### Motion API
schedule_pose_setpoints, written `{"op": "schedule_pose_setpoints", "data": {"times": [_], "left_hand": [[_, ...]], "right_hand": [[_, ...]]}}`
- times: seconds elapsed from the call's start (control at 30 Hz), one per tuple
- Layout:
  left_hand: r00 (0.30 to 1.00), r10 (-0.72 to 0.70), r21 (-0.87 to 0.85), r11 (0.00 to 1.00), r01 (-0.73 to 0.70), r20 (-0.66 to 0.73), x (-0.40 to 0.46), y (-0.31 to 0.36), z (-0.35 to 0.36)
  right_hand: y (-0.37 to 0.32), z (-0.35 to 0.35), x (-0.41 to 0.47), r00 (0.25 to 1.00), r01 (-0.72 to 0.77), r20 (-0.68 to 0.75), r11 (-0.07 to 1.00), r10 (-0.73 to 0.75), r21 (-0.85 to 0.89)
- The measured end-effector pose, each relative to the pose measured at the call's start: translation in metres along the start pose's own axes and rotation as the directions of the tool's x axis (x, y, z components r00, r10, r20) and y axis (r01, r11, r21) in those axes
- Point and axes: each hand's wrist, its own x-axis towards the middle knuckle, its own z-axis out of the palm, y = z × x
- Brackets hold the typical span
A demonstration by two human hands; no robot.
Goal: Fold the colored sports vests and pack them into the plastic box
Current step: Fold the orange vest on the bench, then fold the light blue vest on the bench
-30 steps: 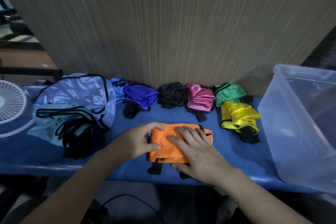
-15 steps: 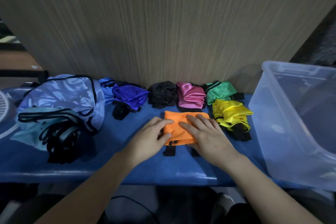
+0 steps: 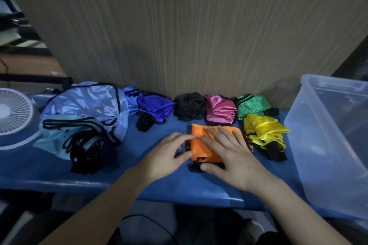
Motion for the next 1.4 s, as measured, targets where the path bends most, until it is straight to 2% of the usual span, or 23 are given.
{"op": "schedule_pose_setpoints", "data": {"times": [0.2, 0.4, 0.53, 0.8, 0.93, 1.1, 1.23, 1.4], "left_hand": [[0.991, -0.014, 0.068, 0.997, 0.023, -0.133, -0.023, -0.029, -0.034], [0.946, 0.028, 0.191, 0.981, 0.037, -0.323, -0.055, -0.054, -0.075], [0.921, -0.004, 0.241, 0.965, 0.106, -0.39, -0.074, -0.065, -0.102], [0.887, -0.046, 0.272, 0.943, 0.19, -0.459, -0.11, -0.078, -0.135], [0.82, -0.133, 0.283, 0.898, 0.338, -0.557, -0.123, -0.095, -0.158], [0.656, -0.174, 0.225, 0.85, 0.476, -0.734, -0.13, -0.12, -0.177], [0.653, -0.205, 0.214, 0.838, 0.502, -0.729, -0.127, -0.131, -0.179], [0.621, -0.329, 0.096, 0.83, 0.55, -0.711, -0.127, -0.141, -0.181]], "right_hand": [[-0.036, 0.004, 0.029, 0.998, 0.061, -0.006, 0.997, -0.061, 0.057], [-0.073, 0.02, 0.058, 0.994, 0.104, -0.034, 0.993, -0.103, 0.057], [-0.097, 0.03, 0.074, 0.983, 0.143, -0.122, 0.987, -0.134, 0.071], [-0.136, 0.041, 0.098, 0.982, 0.166, -0.097, 0.984, -0.16, 0.058], [-0.158, 0.04, 0.113, 0.982, 0.156, -0.117, 0.984, -0.146, 0.086], [-0.207, 0.039, 0.142, 0.98, 0.122, -0.184, 0.968, -0.081, 0.22], [-0.236, 0.048, 0.16, 0.98, 0.125, -0.181, 0.965, -0.084, 0.231], [-0.25, 0.056, 0.172, 0.974, 0.013, -0.22, 0.95, 0.059, 0.313]]}}
